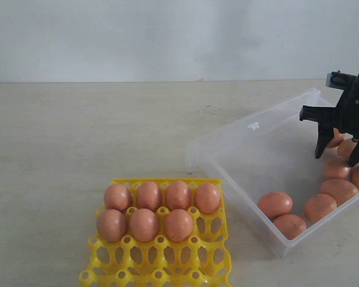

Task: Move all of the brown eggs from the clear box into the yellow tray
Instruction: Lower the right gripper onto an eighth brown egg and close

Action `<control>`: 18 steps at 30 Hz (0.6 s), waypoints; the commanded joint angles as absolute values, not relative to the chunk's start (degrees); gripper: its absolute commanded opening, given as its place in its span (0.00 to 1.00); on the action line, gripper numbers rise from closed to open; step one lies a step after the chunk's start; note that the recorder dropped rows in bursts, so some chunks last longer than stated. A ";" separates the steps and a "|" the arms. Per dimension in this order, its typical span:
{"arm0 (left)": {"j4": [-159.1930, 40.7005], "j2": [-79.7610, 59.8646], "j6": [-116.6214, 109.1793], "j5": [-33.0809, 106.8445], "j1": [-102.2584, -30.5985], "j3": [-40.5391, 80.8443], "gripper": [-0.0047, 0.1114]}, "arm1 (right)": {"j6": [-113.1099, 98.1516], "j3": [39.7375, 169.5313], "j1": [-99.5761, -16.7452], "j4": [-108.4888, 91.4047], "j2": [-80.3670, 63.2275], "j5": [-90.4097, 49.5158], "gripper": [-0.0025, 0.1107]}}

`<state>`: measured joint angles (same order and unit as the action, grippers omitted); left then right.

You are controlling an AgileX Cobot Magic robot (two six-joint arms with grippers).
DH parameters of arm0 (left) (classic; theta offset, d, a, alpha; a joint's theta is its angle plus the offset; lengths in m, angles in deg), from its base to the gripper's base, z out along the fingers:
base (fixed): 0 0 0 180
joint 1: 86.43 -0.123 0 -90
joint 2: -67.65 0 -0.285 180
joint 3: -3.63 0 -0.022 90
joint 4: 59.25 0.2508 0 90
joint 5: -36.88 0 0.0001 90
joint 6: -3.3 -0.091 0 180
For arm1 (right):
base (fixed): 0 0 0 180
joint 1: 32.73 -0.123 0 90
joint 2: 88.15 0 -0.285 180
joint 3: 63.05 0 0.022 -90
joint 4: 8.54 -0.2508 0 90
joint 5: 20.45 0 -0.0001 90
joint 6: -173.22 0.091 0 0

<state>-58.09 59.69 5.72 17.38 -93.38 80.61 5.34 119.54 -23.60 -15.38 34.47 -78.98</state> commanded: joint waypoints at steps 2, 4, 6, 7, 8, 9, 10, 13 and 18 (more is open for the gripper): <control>-58.10 59.86 5.48 17.56 -93.18 80.84 0.08 | 6.42 119.77 -23.59 -14.67 36.99 -80.03 0.48; -58.10 59.86 5.48 17.56 -93.18 80.84 0.08 | 6.42 119.77 -23.59 -14.67 38.18 -80.69 0.48; -58.10 59.86 5.48 17.56 -93.18 80.84 0.08 | 6.42 119.77 -23.59 -14.67 38.99 -80.69 0.48; -58.10 59.86 5.48 17.56 -93.18 80.84 0.08 | 6.42 119.77 -23.59 -14.67 39.43 -80.57 0.48; -58.10 59.86 5.48 17.56 -93.18 80.84 0.08 | 6.42 119.77 -23.59 -14.67 39.73 -80.28 0.48; -58.10 59.86 5.48 17.56 -93.18 80.84 0.08 | 6.42 119.77 -23.59 -14.67 40.12 -80.10 0.48; -58.10 59.86 5.48 17.56 -93.18 80.84 0.08 | 6.42 119.77 -23.59 -14.47 40.25 -79.67 0.48; -58.10 59.86 5.48 17.56 -93.18 80.84 0.08 | 6.42 119.77 -23.59 -14.35 40.39 -78.05 0.48; -58.10 59.86 5.48 17.56 -93.18 80.84 0.08 | 6.42 119.77 -23.59 -14.25 40.39 -77.17 0.43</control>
<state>-58.09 59.69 5.72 17.38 -93.38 80.61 6.74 119.64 -23.60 -15.35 40.23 -78.93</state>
